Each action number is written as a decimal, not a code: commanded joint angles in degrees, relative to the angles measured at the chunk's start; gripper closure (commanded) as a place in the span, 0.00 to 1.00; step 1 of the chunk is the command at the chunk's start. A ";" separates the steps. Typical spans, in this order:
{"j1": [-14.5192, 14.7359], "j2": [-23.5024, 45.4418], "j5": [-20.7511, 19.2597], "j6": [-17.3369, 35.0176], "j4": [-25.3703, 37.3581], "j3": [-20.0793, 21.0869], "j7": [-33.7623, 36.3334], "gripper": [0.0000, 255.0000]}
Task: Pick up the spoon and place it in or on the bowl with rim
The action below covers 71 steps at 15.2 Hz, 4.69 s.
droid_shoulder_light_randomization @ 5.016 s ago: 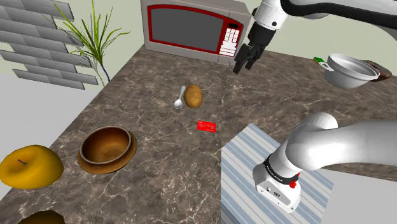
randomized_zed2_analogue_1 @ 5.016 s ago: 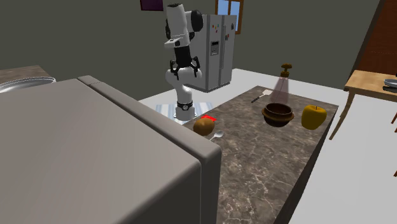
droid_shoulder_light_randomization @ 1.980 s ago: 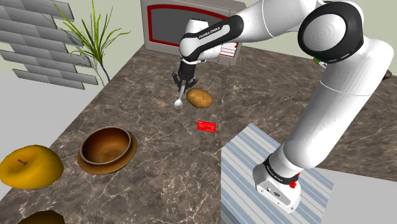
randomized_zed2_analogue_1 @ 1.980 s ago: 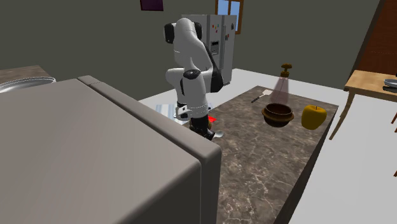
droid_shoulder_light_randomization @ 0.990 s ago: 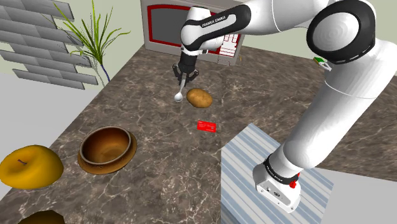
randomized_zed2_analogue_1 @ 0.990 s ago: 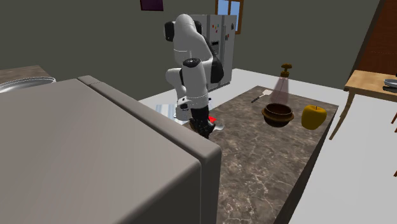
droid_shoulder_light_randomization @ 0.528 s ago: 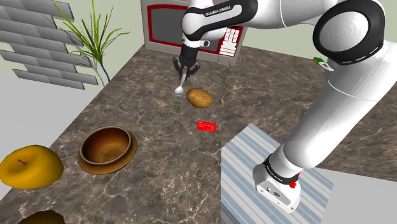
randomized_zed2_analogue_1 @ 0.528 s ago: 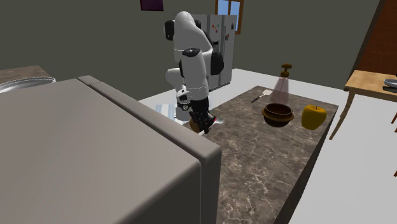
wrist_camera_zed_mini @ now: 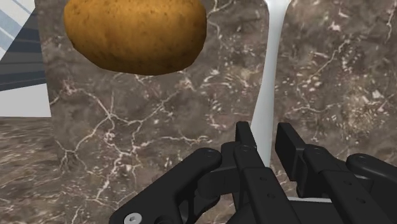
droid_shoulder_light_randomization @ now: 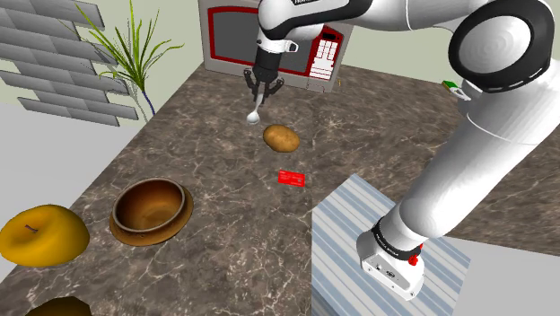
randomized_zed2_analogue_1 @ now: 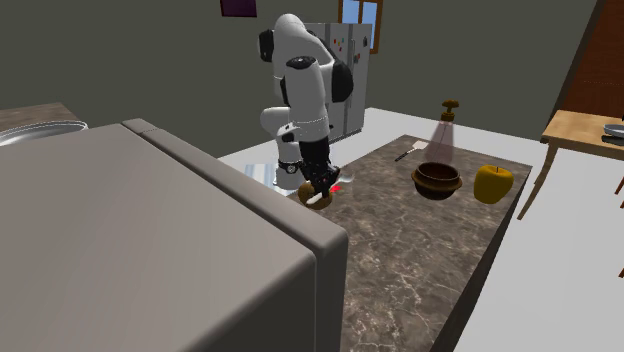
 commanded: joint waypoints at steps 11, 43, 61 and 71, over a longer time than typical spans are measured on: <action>1.16 -2.56 -0.13 -6.44 4.26 1.05 3.23 1.00; 23.43 7.05 -8.46 -2.65 14.22 19.25 45.35 1.00; 23.55 9.09 -9.33 7.14 6.28 18.90 45.26 1.00; 23.32 8.27 -8.92 5.48 7.18 18.97 45.00 0.00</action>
